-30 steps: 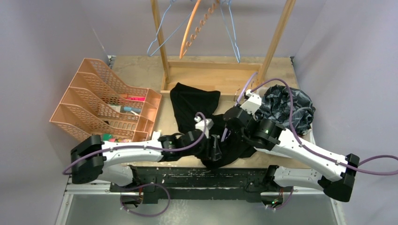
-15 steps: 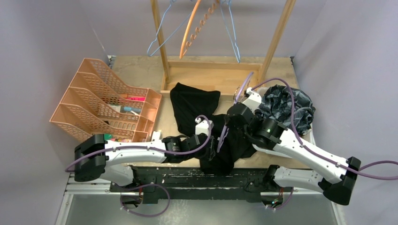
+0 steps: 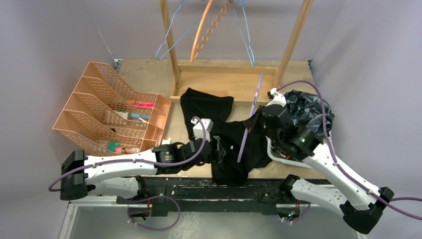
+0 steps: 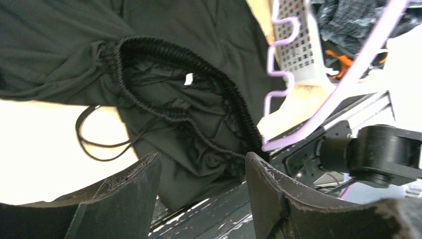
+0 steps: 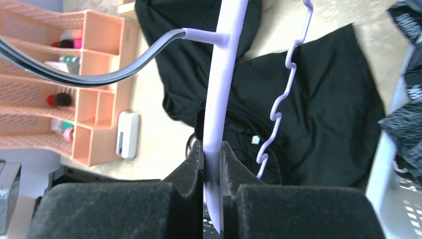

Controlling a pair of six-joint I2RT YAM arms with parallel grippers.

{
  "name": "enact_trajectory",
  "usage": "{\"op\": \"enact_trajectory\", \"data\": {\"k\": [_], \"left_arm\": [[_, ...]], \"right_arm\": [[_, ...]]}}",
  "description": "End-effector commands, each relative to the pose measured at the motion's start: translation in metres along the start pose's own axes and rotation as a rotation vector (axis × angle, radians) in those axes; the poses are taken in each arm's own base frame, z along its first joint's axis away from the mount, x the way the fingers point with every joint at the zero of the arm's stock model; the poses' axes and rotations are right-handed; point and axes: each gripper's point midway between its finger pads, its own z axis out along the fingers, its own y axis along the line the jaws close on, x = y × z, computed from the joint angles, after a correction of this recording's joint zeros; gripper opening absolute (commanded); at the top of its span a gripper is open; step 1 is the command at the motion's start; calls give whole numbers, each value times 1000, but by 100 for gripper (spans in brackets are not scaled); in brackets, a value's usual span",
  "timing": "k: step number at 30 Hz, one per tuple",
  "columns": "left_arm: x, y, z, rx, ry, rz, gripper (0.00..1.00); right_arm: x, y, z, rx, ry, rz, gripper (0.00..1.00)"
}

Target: Remove the shorts from the hanger

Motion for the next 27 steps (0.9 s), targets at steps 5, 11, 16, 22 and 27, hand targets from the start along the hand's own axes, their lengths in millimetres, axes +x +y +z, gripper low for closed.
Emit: {"op": "enact_trajectory", "data": {"k": [5,11,16,22,27], "left_arm": [[-44,-89,-6,279,-71,25,64],[-30,-102,6,298,1,93,65],[-32,-80,16,157,-11,127,56],[-49,-88,17,139,-46,171,46],[-69,-105,21,118,-75,181,47]], "right_arm": [[-12,37,-7,-174,-7,85,0],[-12,32,-3,-135,-9,164,0],[-14,41,-5,-162,3,160,0],[-5,47,-2,-187,52,109,0],[0,50,-1,-203,77,93,0]]}}
